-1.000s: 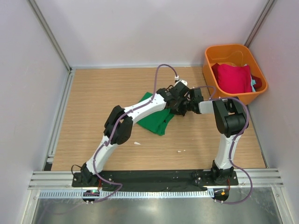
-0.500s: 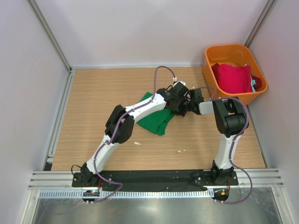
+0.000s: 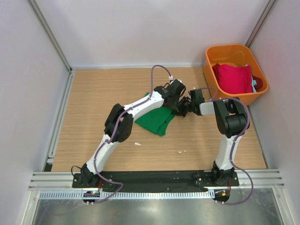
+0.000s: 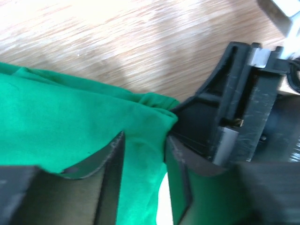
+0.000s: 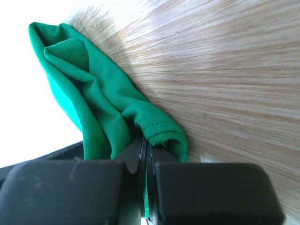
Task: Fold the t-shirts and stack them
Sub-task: Fold the tshirt
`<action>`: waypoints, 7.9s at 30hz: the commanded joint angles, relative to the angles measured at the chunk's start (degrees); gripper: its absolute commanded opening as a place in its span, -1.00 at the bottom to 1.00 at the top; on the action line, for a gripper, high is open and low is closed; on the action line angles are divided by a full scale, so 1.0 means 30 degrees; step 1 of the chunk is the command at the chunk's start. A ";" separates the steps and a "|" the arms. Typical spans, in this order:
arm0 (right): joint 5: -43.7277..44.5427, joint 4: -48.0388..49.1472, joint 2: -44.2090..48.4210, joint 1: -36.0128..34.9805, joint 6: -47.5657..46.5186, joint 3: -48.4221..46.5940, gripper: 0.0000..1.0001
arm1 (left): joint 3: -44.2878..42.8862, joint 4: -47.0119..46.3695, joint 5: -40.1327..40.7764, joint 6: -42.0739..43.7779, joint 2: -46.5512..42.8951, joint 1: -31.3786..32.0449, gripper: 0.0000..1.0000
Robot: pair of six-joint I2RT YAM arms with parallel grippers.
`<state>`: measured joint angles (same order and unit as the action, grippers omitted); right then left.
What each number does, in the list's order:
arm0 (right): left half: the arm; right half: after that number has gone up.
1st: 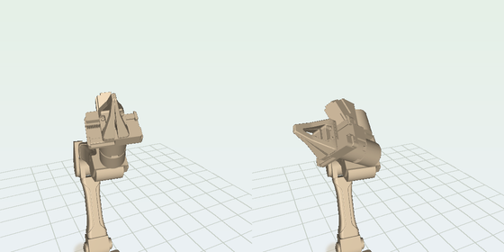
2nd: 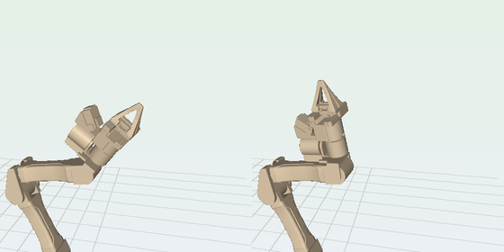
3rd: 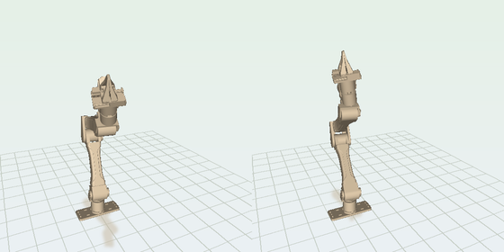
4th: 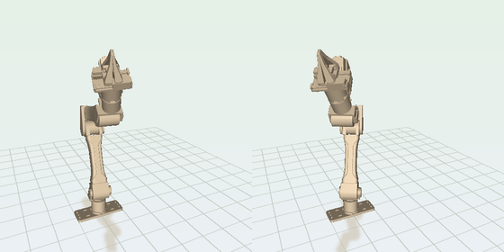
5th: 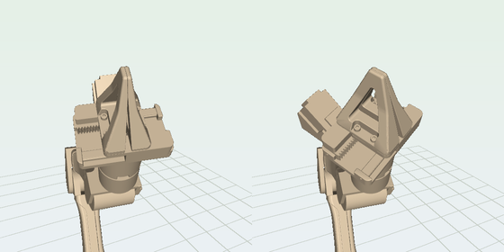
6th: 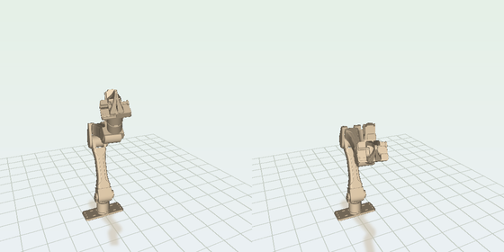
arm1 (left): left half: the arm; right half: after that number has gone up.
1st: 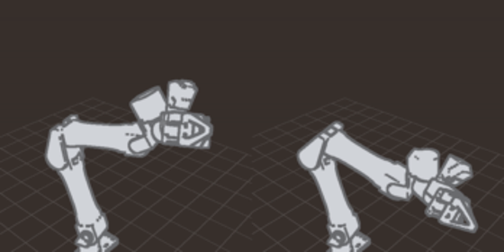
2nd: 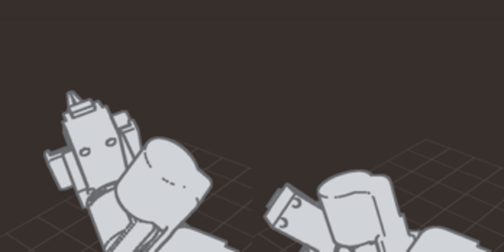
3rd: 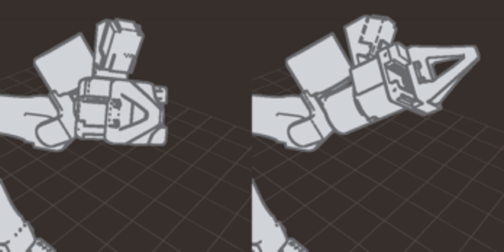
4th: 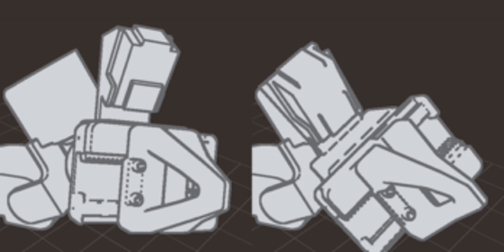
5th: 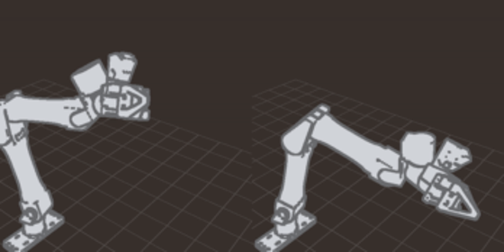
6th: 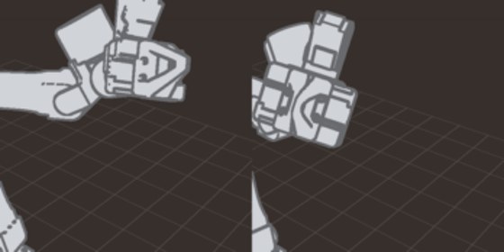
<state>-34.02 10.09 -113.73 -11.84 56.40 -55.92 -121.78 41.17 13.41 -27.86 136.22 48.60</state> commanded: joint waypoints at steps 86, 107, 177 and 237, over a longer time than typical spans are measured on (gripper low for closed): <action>-0.0203 -0.0930 -0.0878 0.1073 -0.0929 0.0447 -0.98 | -0.0598 0.3210 0.4555 0.3837 -0.0847 0.3400 -1.00; -0.0058 -0.6578 0.1083 0.1776 -0.4207 -0.2595 -0.78 | -0.0250 0.2860 0.2271 0.1671 -0.3942 0.1235 -0.14; -0.0232 -0.6173 0.6590 -0.4463 -0.1751 0.1943 -0.91 | 1.4986 -0.0949 -1.2203 0.1375 -1.1745 -1.0896 0.02; 0.0939 -1.1859 0.8704 -0.0772 -1.0158 0.4813 -0.48 | 2.0786 -0.7775 -1.4901 -0.2197 -1.0279 -0.6621 -0.73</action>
<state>-30.98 -27.57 -86.28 -14.06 25.85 -41.21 -61.08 20.88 -32.53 -31.62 107.35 26.74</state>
